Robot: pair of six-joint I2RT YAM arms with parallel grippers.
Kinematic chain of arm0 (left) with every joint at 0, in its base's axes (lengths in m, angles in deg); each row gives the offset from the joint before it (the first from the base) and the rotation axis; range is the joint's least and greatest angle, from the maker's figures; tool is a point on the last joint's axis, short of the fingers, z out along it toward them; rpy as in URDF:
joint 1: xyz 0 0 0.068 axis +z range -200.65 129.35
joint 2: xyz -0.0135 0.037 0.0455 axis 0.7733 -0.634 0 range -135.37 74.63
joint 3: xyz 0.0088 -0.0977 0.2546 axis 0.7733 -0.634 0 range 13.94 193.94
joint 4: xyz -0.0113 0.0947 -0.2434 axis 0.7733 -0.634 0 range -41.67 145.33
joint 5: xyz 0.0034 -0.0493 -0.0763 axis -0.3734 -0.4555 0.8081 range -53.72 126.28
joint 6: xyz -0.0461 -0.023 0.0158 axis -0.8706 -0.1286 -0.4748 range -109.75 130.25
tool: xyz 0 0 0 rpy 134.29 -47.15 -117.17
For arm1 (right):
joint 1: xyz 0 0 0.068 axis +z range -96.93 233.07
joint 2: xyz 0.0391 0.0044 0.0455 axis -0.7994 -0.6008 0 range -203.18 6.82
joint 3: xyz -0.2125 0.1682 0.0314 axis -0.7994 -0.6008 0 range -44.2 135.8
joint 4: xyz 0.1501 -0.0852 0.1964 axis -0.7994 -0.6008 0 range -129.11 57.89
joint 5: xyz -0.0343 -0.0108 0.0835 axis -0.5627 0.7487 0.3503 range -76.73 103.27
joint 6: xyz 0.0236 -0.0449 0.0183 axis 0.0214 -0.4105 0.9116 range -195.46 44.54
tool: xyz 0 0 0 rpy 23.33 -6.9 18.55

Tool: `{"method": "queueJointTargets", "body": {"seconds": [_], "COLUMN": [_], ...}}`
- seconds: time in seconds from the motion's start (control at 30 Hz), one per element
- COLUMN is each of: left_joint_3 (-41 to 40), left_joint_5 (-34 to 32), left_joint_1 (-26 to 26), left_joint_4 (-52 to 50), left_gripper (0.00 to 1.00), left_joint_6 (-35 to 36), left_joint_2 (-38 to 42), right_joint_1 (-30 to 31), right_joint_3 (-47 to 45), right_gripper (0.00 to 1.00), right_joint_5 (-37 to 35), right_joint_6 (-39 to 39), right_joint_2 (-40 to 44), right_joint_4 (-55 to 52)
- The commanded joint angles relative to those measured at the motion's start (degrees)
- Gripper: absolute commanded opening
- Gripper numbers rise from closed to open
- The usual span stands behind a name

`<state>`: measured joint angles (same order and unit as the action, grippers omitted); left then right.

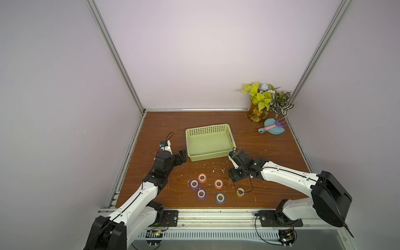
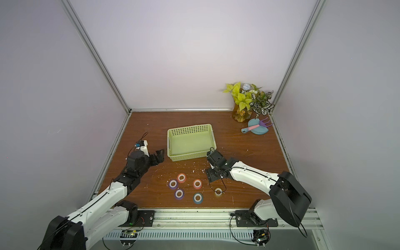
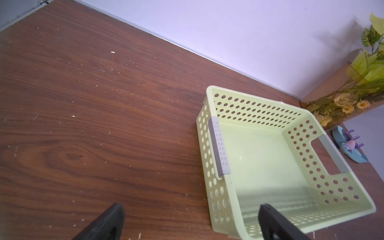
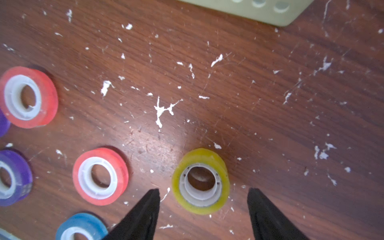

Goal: Put the transparent tape into the storage box
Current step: Pick up the tape from the center of the board.

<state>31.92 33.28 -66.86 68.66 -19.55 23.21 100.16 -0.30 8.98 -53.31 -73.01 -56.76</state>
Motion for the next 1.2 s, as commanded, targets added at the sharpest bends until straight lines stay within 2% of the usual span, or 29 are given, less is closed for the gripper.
{"method": "queueJointTargets", "body": {"seconds": [0.0,0.33,0.4,0.53,0.67,0.83,1.17], "left_joint_3": [-2.82,-10.05,-11.22,-11.82,-11.96,-11.67,-11.57], "left_joint_5": [0.19,-1.16,-2.21,-3.67,-3.77,-3.67,-3.59], "left_joint_1": [0.52,0.50,0.56,0.55,0.56,0.56,0.53], "left_joint_4": [5.50,9.06,9.50,8.79,8.91,9.09,9.26], "left_gripper": [0.99,0.99,0.99,0.99,0.99,0.99,0.99], "left_joint_6": [4.56,7.81,7.87,8.12,8.05,8.11,8.09], "left_joint_2": [2.65,11.98,13.79,15.78,16.09,15.15,14.68], "right_joint_1": [1.10,2.88,2.96,3.01,3.05,3.01,2.93], "right_joint_3": [-0.15,-0.13,-0.13,-0.40,-0.48,-0.40,4.50], "right_gripper": [0.72,0.63,0.56,0.54,0.54,0.49,0.46], "right_joint_5": [-1.82,-4.38,-4.95,-5.38,-4.91,-5.54,-9.05], "right_joint_6": [1.29,2.76,2.87,3.24,3.60,4.21,3.34], "right_joint_2": [-1.14,-5.24,-5.55,-5.36,-5.85,-5.00,3.42], "right_joint_4": [0.16,1.74,1.98,2.71,3.64,3.40,-1.65]}}
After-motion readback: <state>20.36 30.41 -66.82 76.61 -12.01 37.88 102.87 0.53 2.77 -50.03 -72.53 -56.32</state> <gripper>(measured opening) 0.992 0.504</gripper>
